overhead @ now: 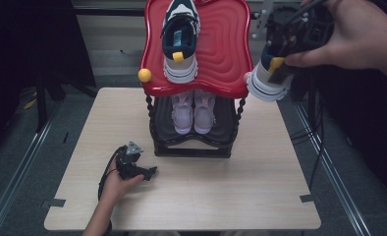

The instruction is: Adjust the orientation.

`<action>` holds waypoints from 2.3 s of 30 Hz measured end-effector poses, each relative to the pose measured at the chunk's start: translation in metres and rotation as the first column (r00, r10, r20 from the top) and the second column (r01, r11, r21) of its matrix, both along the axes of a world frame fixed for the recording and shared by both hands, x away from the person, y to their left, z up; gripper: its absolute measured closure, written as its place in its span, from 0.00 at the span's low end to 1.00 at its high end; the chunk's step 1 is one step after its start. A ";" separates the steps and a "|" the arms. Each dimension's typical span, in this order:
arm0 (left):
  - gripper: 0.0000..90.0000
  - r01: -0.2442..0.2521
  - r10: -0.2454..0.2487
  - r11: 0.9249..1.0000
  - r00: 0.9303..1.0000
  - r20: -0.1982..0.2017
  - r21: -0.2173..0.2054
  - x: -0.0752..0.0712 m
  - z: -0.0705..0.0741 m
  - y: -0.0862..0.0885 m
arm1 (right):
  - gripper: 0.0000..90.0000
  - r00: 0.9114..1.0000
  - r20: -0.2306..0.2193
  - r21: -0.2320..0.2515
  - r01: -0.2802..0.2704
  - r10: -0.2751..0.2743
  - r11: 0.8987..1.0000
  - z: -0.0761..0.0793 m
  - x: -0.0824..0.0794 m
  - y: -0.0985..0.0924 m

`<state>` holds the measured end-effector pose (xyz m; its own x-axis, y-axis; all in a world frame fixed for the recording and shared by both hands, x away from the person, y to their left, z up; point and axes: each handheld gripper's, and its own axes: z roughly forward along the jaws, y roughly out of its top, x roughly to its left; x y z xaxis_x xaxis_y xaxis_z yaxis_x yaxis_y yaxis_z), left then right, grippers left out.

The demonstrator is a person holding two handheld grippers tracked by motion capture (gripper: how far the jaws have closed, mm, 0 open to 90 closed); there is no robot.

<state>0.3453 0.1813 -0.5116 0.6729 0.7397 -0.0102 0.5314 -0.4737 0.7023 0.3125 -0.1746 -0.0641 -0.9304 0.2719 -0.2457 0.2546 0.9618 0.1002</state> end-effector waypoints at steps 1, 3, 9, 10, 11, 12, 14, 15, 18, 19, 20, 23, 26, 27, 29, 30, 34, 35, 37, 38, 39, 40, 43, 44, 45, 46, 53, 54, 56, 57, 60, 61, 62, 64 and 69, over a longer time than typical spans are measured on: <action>0.00 0.000 0.000 1.000 1.000 0.000 0.004 0.000 0.000 0.000 | 0.84 1.000 0.003 -0.004 -0.012 0.012 1.000 0.000 0.003 0.005; 0.00 0.000 0.000 1.000 1.000 0.000 -0.001 0.000 0.000 0.000 | 0.84 0.999 0.004 -0.006 -0.037 0.037 0.999 -0.001 0.008 0.015; 0.00 -0.001 0.001 1.000 1.000 0.001 0.004 0.000 0.000 0.000 | 0.84 0.994 0.005 -0.048 -0.111 0.111 0.993 -0.006 0.025 0.043; 0.00 -0.001 0.001 1.000 1.000 0.001 0.003 0.000 0.000 0.000 | 0.84 0.993 0.008 -0.041 -0.121 0.121 0.992 -0.005 0.027 0.046; 0.00 -0.002 0.002 1.000 1.000 -0.001 0.000 0.000 0.000 0.000 | 0.84 0.990 0.016 -0.037 -0.137 0.138 0.990 -0.005 0.030 0.049; 0.00 -0.002 0.002 1.000 1.000 -0.002 0.000 0.000 0.000 0.000 | 0.84 0.990 0.017 -0.047 -0.141 0.142 0.989 -0.005 0.032 0.052; 0.00 0.005 -0.005 1.000 1.000 -0.002 0.008 0.000 0.000 0.000 | 0.84 0.986 0.026 -0.054 -0.162 0.164 0.985 -0.007 0.037 0.056; 0.00 0.004 -0.004 1.000 1.000 0.000 0.010 0.000 0.000 0.001 | 0.84 0.985 0.022 -0.059 -0.167 0.168 0.984 -0.008 0.039 0.058; 0.00 0.004 -0.004 1.000 1.000 0.000 0.010 0.000 0.001 0.001 | 0.84 0.980 0.022 -0.078 -0.197 0.199 0.977 -0.014 0.047 0.064; 0.00 0.005 -0.005 1.000 1.000 0.000 0.010 0.000 0.001 0.001 | 0.84 0.979 0.025 -0.079 -0.200 0.202 0.977 -0.015 0.049 0.065; 0.00 0.006 -0.006 1.000 1.000 0.000 0.010 0.000 0.001 0.001 | 0.84 0.978 0.028 -0.079 -0.204 0.206 0.976 -0.017 0.051 0.066; 0.00 0.007 -0.007 1.000 1.000 -0.005 0.005 0.000 0.000 0.000 | 0.84 0.974 0.036 -0.085 -0.218 0.222 0.972 -0.023 0.058 0.068; 0.00 0.007 -0.007 1.000 1.000 -0.005 0.005 0.000 0.000 0.000 | 0.84 0.972 0.030 -0.099 -0.229 0.233 0.968 -0.029 0.063 0.070; 0.00 0.007 -0.007 1.000 1.000 -0.005 0.005 0.000 0.000 0.000 | 0.84 0.971 0.025 -0.106 -0.232 0.236 0.967 -0.030 0.065 0.071; 0.00 0.008 -0.008 1.000 1.000 -0.007 0.002 0.000 0.000 0.000 | 0.84 0.969 0.025 -0.104 -0.241 0.245 0.965 -0.034 0.068 0.072; 0.00 0.007 -0.007 1.000 1.000 -0.005 0.005 0.000 0.000 0.000 | 0.84 0.969 0.025 -0.112 -0.241 0.245 0.964 -0.035 0.068 0.073; 0.00 0.007 -0.007 1.000 1.000 -0.005 0.005 0.000 0.000 0.000 | 0.84 0.958 0.043 -0.124 -0.276 0.283 0.953 -0.036 0.074 0.075; 0.00 0.008 -0.008 1.000 1.000 -0.007 0.002 0.000 0.000 0.000 | 0.84 0.958 0.045 -0.123 -0.275 0.282 0.954 -0.036 0.075 0.076; 0.00 0.007 -0.007 1.000 1.000 -0.005 0.004 0.000 0.000 0.000 | 0.83 0.966 0.035 -0.111 -0.252 0.257 0.961 -0.037 0.077 0.076; 0.00 0.007 -0.007 1.000 1.000 -0.005 0.005 0.000 0.000 0.000 | 0.83 0.968 0.037 -0.102 -0.244 0.249 0.964 -0.038 0.078 0.075; 0.00 0.007 -0.007 1.000 1.000 -0.005 0.005 0.000 0.000 0.000 | 0.82 0.970 0.033 -0.096 -0.239 0.243 0.966 -0.037 0.079 0.074; 0.00 0.007 -0.007 1.000 1.000 -0.005 0.005 0.000 0.000 0.000 | 0.82 0.973 0.029 -0.083 -0.225 0.228 0.971 -0.037 0.080 0.072; 0.00 0.006 -0.006 1.000 1.000 -0.005 0.003 0.000 0.000 0.000 | 0.80 0.984 0.023 -0.061 -0.174 0.176 0.983 -0.037 0.083 0.067; 0.00 0.007 -0.007 1.000 1.000 -0.007 0.001 0.000 0.000 0.000 | 0.80 0.984 0.026 -0.053 -0.175 0.176 0.983 -0.037 0.084 0.066; 0.00 0.008 -0.008 1.000 1.000 -0.007 0.003 0.000 0.000 0.000 | 0.79 0.987 0.020 -0.049 -0.159 0.161 0.986 -0.037 0.083 0.066; 0.00 0.005 -0.005 1.000 1.000 -0.008 0.000 0.000 0.000 0.000 | 0.77 0.988 0.018 -0.045 -0.152 0.153 0.987 -0.037 0.084 0.066; 0.00 0.007 -0.007 1.000 1.000 -0.006 0.001 0.001 0.000 0.000 | 0.62 0.998 0.026 0.001 -0.061 0.061 0.998 -0.037 0.086 0.071; 0.00 0.006 -0.006 1.000 1.000 -0.006 0.001 0.001 0.000 0.000 | 0.63 0.998 0.023 0.004 -0.053 0.053 0.999 -0.037 0.087 0.073; 0.00 0.006 -0.006 1.000 1.000 -0.006 0.001 0.001 0.000 0.000 | 0.65 0.999 0.023 -0.012 -0.031 0.032 0.999 -0.040 0.089 0.076; 0.00 0.006 -0.006 1.000 1.000 -0.006 0.000 0.001 0.000 0.000 | 0.67 1.000 0.016 -0.008 -0.016 0.016 1.000 -0.041 0.090 0.076; 0.00 0.006 -0.006 1.000 1.000 -0.006 0.001 0.001 0.000 0.000 | 0.73 1.000 0.005 -0.004 -0.009 0.009 1.000 -0.041 0.092 0.077; 0.00 0.006 -0.006 1.000 1.000 -0.006 0.001 0.001 0.000 0.000 | 0.75 1.000 -0.002 -0.003 -0.015 0.015 1.000 -0.041 0.092 0.077; 0.00 0.006 -0.006 1.000 1.000 -0.006 0.000 0.001 0.000 0.000 | 0.76 1.000 -0.005 -0.001 -0.020 0.020 1.000 -0.041 0.092 0.077; 0.00 0.006 -0.006 1.000 1.000 -0.006 0.000 0.001 0.000 0.000 | 0.78 0.999 -0.008 -0.013 -0.031 0.031 0.999 -0.040 0.091 0.077; 0.00 0.006 -0.006 1.000 1.000 -0.006 0.000 0.001 0.000 0.000 | 0.81 0.997 -0.016 -0.040 -0.074 0.073 0.996 -0.039 0.087 0.080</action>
<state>0.3460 0.1810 -0.5116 0.6771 0.7358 -0.0142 0.5330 -0.4769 0.6989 0.3992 -0.0950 -0.1027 -0.9512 0.1927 -0.2412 0.1843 0.9812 0.0571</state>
